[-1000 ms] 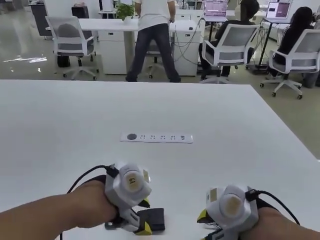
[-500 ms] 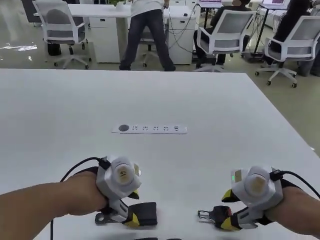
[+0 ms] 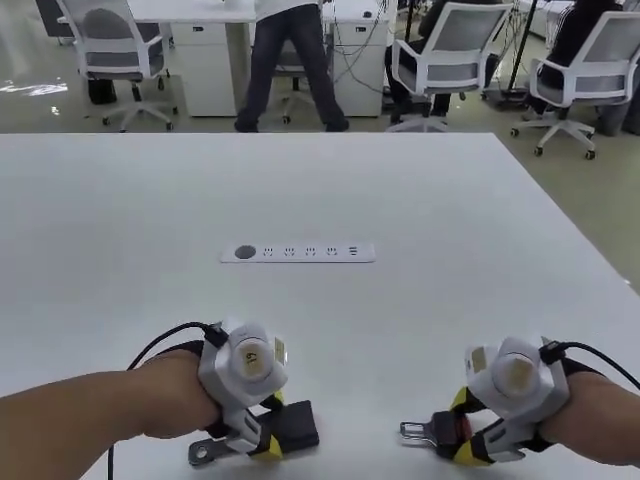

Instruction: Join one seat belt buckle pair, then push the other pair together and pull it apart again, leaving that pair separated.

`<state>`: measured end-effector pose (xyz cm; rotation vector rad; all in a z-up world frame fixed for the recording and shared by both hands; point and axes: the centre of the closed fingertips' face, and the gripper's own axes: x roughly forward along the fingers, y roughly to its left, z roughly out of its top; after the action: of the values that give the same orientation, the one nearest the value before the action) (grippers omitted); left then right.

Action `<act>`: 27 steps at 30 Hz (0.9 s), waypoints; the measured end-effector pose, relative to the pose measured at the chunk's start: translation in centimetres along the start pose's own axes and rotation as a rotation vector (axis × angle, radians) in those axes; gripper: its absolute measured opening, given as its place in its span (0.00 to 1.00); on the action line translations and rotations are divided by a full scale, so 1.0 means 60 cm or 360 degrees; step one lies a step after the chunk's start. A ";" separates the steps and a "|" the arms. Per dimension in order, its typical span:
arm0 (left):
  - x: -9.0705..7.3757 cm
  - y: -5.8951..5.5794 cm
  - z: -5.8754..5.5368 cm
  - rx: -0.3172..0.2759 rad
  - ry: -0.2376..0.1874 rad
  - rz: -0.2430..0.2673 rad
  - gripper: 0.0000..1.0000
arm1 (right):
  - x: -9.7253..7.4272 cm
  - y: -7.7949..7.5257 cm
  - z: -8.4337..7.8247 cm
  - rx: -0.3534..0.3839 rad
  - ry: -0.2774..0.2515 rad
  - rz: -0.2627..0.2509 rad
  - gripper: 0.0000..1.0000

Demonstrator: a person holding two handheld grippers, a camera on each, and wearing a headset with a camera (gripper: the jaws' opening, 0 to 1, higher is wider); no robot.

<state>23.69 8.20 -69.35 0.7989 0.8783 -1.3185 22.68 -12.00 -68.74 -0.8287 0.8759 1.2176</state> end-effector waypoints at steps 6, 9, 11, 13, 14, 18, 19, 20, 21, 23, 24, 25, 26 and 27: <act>0.006 -0.008 -0.001 0.0028 0.0018 -0.0016 0.34 | 0.004 0.000 -0.002 -0.0015 -0.0008 0.0036 0.32; 0.006 -0.010 0.000 0.0003 0.0021 -0.0031 0.34 | 0.006 0.000 -0.002 -0.0010 -0.0018 0.0052 0.32; 0.006 -0.011 0.001 0.0019 0.0019 -0.0044 0.34 | 0.008 -0.005 -0.005 -0.0002 -0.0028 0.0057 0.32; 0.005 -0.013 0.002 0.0024 0.0013 -0.0050 0.33 | 0.010 -0.003 -0.003 -0.0001 -0.0027 0.0061 0.32; 0.005 -0.012 0.002 0.0028 0.0008 -0.0054 0.33 | 0.011 -0.002 -0.002 -0.0009 -0.0018 0.0061 0.32; 0.005 -0.013 0.002 0.0032 0.0004 -0.0056 0.33 | 0.016 -0.004 0.003 -0.0032 0.0001 0.0048 0.32; 0.004 -0.013 0.002 0.0032 0.0002 -0.0056 0.33 | 0.016 -0.002 0.005 -0.0036 -0.0001 0.0046 0.32; 0.005 -0.013 0.002 0.0033 0.0000 -0.0058 0.33 | 0.018 0.000 0.008 -0.0038 -0.0001 0.0046 0.32; 0.004 -0.013 0.002 0.0033 -0.0001 -0.0059 0.33 | 0.021 -0.003 0.011 -0.0041 -0.0002 0.0046 0.32; 0.004 -0.013 0.001 0.0035 0.0001 -0.0059 0.33 | 0.026 0.000 0.021 -0.0050 -0.0014 0.0049 0.32; 0.005 -0.012 0.001 0.0035 0.0004 -0.0058 0.33 | 0.028 0.001 0.026 -0.0053 -0.0019 0.0051 0.32; 0.005 -0.012 0.000 0.0034 0.0006 -0.0057 0.33 | 0.033 0.004 0.034 -0.0056 -0.0026 0.0053 0.32; 0.004 -0.013 0.002 0.0033 0.0009 -0.0054 0.33 | 0.036 0.006 0.040 -0.0059 -0.0032 0.0053 0.32; 0.004 -0.014 0.002 0.0030 0.0010 -0.0052 0.33 | 0.039 0.007 0.047 -0.0060 -0.0038 0.0051 0.32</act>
<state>22.90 7.92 -69.51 0.8068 0.8885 -1.3551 22.87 -8.43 -69.65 -0.8315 0.8518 1.2726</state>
